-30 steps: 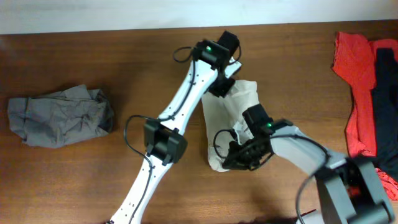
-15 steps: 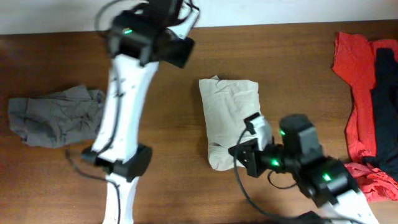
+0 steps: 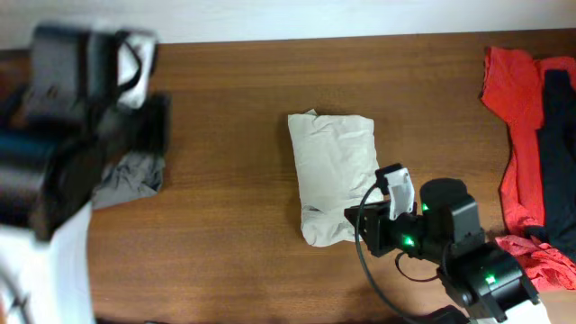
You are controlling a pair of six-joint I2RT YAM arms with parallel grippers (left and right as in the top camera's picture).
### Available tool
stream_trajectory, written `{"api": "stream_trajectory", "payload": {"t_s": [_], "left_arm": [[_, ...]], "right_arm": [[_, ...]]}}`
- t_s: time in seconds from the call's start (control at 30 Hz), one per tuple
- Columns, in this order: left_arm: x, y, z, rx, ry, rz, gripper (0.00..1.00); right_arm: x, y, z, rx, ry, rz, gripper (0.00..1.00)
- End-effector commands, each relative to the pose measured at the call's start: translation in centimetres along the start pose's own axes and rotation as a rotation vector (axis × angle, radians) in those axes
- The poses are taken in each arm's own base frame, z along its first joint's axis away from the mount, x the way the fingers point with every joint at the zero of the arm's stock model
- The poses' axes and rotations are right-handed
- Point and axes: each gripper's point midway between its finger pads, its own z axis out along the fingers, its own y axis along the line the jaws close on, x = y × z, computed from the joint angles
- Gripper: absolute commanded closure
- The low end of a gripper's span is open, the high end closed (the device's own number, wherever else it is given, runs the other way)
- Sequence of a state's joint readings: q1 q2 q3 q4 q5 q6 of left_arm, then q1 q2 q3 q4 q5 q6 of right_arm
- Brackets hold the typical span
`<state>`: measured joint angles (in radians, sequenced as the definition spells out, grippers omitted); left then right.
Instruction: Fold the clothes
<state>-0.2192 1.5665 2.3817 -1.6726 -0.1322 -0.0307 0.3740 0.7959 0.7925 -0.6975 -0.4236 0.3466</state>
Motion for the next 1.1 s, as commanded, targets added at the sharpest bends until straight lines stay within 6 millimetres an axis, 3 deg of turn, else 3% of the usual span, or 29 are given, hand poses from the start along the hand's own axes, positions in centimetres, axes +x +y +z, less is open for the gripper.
{"api": "stream_trajectory", "payload": {"t_s": [0.0, 0.07, 0.27, 0.43, 0.57, 0.67, 0.77, 0.93, 1.07], "left_arm": [[3.7, -1.1, 4.9, 0.035, 0.171, -0.073, 0.41], [5.0, -3.4, 7.9, 0.143, 0.233, -0.078, 0.4], [7.9, -13.2, 16.3, 0.686, 0.261, -0.092, 0.28], [12.0, -17.3, 22.1, 0.928, 0.346, -0.197, 0.21], [14.0, -19.0, 25.3, 0.982, 0.422, -0.214, 0.18], [15.4, -21.3, 27.3, 1.045, 0.461, -0.205, 0.13], [16.5, -22.8, 28.9, 1.05, 0.507, -0.234, 0.08], [17.7, -24.7, 30.8, 1.053, 0.545, -0.266, 0.04], [18.0, -25.9, 30.8, 1.062, 0.545, -0.245, 0.04]], "right_arm": [[-1.1, -3.9, 0.1, 0.213, -0.076, 0.169, 0.76], [-1.3, -4.9, 0.1, 0.268, -0.097, 0.237, 0.63], [-0.1, -6.4, 1.5, 0.327, -0.032, 0.321, 0.3], [1.2, -9.0, 3.2, 0.371, 0.072, 0.399, 0.22], [0.6, -10.9, 3.9, 0.337, 0.091, 0.412, 0.23], [-1.3, -12.6, 4.1, 0.27, 0.052, 0.37, 0.23], [-1.9, -13.8, 4.0, 0.231, 0.041, 0.36, 0.22], [-1.4, -15.9, 4.8, 0.21, 0.076, 0.344, 0.15], [-0.8, -17.4, 6.3, 0.213, 0.113, 0.321, 0.09]]}}
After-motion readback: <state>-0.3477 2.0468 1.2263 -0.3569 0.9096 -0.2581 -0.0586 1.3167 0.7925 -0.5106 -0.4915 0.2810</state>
